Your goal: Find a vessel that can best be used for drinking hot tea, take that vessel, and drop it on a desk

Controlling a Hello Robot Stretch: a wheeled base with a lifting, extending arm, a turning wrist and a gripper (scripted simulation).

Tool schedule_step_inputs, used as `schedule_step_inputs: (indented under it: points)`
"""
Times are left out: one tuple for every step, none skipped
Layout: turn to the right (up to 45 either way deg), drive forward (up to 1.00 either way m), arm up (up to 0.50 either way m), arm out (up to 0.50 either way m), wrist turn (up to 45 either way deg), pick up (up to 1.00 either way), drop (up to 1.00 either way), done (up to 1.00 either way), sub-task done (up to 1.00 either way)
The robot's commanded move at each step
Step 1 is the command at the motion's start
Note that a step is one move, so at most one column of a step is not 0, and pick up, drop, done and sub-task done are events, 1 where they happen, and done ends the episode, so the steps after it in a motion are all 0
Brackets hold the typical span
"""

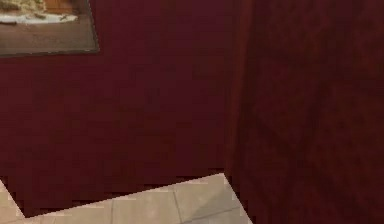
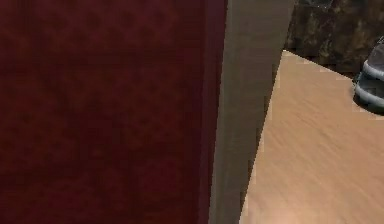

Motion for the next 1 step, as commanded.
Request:
schedule_step_inputs:
  points:
    - [0.0, 0.35, 0.0, 0.0, 0.0, 0.0, 0.0, 0.0, 0.0]
